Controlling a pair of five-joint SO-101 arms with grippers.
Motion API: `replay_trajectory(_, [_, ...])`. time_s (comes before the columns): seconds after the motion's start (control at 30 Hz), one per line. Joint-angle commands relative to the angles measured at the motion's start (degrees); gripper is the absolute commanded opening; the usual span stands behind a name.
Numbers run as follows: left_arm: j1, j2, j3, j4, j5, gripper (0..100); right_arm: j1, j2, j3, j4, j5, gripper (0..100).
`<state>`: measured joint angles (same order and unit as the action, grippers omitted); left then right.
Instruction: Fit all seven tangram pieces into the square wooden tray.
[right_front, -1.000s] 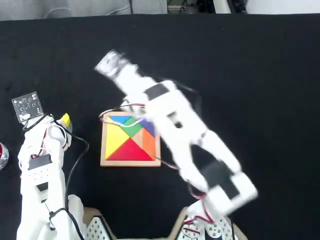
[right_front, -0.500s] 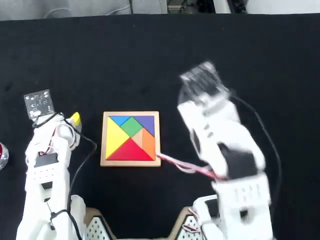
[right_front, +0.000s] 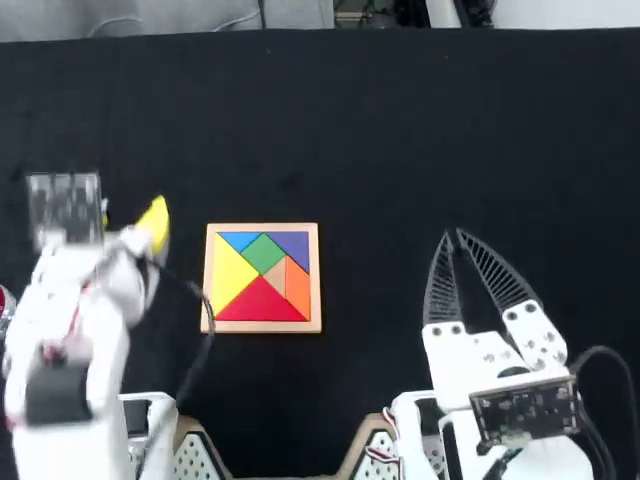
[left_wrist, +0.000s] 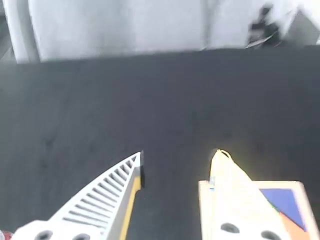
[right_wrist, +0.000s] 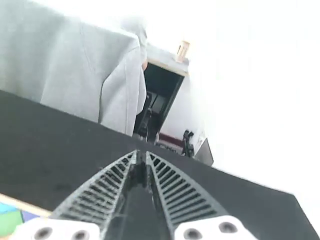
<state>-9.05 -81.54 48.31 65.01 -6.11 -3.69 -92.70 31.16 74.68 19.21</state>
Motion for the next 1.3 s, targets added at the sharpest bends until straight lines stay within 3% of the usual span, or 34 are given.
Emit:
replay_trajectory(0.0, [1.2, -13.5, -0.8, 4.4, -0.5, 23, 1.1, -1.1, -3.4, 3.6, -0.4, 1.1])
replay_trajectory(0.1, [1.2, -23.9, 2.2, 9.0, -4.1, 23, 0.9, -5.0, -5.1, 7.0, -0.4, 1.1])
replay_trajectory(0.23, [1.2, -21.7, 1.6, 18.5, -8.6, 23, 1.1, -13.8, -5.1, 10.9, -0.2, 1.1])
replay_trajectory(0.3, [1.2, -22.2, 2.9, 19.2, -8.8, 23, 1.1, -16.4, -3.6, 12.2, 0.0, 1.1])
replay_trajectory(0.63, [-0.1, -23.0, 17.8, 2.6, -8.9, 23, 1.1, -15.9, 9.9, 6.2, 0.1, 1.1])
replay_trajectory(0.8, [-7.3, -23.0, 37.3, -16.2, -8.9, 23, 1.2, -15.9, 23.5, -3.9, 0.1, 1.2])
replay_trajectory(0.9, [-9.1, -23.0, 48.8, -27.5, -8.9, 23, 4.8, -15.9, 32.4, -13.1, 0.1, 1.2])
replay_trajectory(1.03, [-8.2, -22.4, 48.9, -25.1, -8.8, 23, 11.5, -15.9, 48.0, -28.4, -0.3, 1.2])
replay_trajectory(1.17, [-5.8, -22.1, 49.1, -23.4, -8.5, 23, 12.2, -15.9, 64.0, -39.2, -0.4, 1.2])
replay_trajectory(1.27, [-3.7, -22.1, 49.1, -21.2, -8.5, 23, 11.3, -15.8, 64.3, -35.5, -1.1, 1.2])
